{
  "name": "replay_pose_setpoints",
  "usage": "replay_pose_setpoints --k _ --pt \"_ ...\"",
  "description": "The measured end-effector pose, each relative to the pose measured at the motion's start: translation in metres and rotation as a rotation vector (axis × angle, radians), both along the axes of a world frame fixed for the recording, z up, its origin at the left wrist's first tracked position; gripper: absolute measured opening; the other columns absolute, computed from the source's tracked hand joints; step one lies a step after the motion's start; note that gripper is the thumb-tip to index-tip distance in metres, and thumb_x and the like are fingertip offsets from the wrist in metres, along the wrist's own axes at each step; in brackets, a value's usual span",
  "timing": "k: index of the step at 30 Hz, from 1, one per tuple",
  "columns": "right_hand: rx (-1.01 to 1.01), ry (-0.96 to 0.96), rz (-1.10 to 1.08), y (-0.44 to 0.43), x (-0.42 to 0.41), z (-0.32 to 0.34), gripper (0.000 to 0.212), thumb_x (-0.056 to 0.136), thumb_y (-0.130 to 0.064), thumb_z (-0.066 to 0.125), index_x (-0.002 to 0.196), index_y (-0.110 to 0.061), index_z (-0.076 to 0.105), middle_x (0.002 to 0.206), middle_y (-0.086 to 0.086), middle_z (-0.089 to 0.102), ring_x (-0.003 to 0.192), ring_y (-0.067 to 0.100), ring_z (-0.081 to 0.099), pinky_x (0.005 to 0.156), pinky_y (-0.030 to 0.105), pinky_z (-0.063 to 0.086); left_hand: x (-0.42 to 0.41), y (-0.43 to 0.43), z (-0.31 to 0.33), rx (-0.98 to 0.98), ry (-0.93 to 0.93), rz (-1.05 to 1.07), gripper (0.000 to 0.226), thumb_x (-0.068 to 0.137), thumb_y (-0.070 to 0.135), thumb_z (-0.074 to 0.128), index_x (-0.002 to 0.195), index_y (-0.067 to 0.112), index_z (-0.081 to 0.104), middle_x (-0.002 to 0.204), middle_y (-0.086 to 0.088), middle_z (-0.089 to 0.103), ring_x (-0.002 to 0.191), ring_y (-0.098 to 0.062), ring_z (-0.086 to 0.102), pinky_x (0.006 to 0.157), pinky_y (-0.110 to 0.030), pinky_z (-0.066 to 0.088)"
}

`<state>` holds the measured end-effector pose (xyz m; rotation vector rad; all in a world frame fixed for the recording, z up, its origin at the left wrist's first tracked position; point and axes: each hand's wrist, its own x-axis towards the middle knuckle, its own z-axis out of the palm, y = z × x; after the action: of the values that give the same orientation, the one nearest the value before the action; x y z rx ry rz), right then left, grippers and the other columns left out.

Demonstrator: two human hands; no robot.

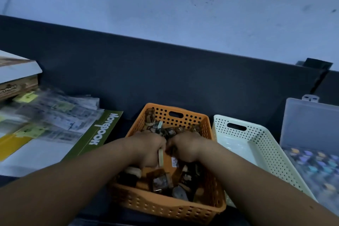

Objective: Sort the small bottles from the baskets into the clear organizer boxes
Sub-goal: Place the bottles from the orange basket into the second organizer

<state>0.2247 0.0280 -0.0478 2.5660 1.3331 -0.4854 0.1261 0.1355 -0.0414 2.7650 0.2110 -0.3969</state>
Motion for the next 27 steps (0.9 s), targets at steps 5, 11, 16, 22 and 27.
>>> replay_pose_setpoints --k 5,11,16,22,27 --pt "0.41 0.253 -0.155 -0.017 0.004 0.014 0.028 0.097 -0.023 0.048 0.117 -0.038 0.06 0.113 -0.007 0.063 0.103 0.015 0.058 0.093 0.036 0.049 0.003 0.016 -0.004 -0.365 -0.219 0.09 0.035 0.076 0.015 0.076 0.087 0.034 0.05 0.096 0.0 0.062 0.084 -0.016 0.058 0.072 -0.036 0.05" --pt "0.78 0.377 -0.338 -0.05 -0.004 0.031 0.066 0.086 -0.015 0.061 0.142 -0.035 0.031 0.12 -0.001 0.058 0.1 0.016 0.061 0.086 0.034 0.054 0.002 0.01 0.012 -0.589 -0.407 0.133 0.039 0.074 0.003 0.076 0.095 0.027 0.054 0.099 -0.001 0.064 0.092 -0.022 0.064 0.081 -0.044 0.056" --pt "0.996 0.422 -0.377 -0.089 -0.019 0.046 0.044 0.079 -0.012 0.062 0.118 -0.026 0.047 0.104 0.005 0.063 0.086 0.014 0.061 0.081 0.04 0.054 -0.001 -0.02 0.037 -0.663 -0.491 0.098 0.039 0.082 0.008 0.071 0.105 0.037 0.059 0.099 0.0 0.067 0.09 -0.017 0.065 0.078 -0.034 0.056" --pt "1.187 0.407 -0.496 -0.176 -0.035 0.056 0.031 0.09 -0.013 0.053 0.118 -0.025 0.053 0.099 0.004 0.064 0.077 0.01 0.062 0.068 0.026 0.047 -0.009 -0.104 0.064 -0.807 -0.529 0.115 0.032 0.087 0.003 0.063 0.109 0.026 0.067 0.096 0.002 0.07 0.077 0.001 0.065 0.07 -0.012 0.05" --pt "1.314 0.399 -0.649 -0.282 -0.051 0.05 0.021 0.087 -0.01 0.052 0.104 -0.022 0.055 0.093 0.006 0.063 0.068 0.015 0.06 0.062 0.029 0.044 -0.002 -0.21 0.064 -1.123 -0.383 0.165 0.041 0.088 -0.012 0.042 0.115 0.012 0.061 0.115 -0.017 0.062 0.097 -0.025 0.062 0.082 -0.036 0.054"
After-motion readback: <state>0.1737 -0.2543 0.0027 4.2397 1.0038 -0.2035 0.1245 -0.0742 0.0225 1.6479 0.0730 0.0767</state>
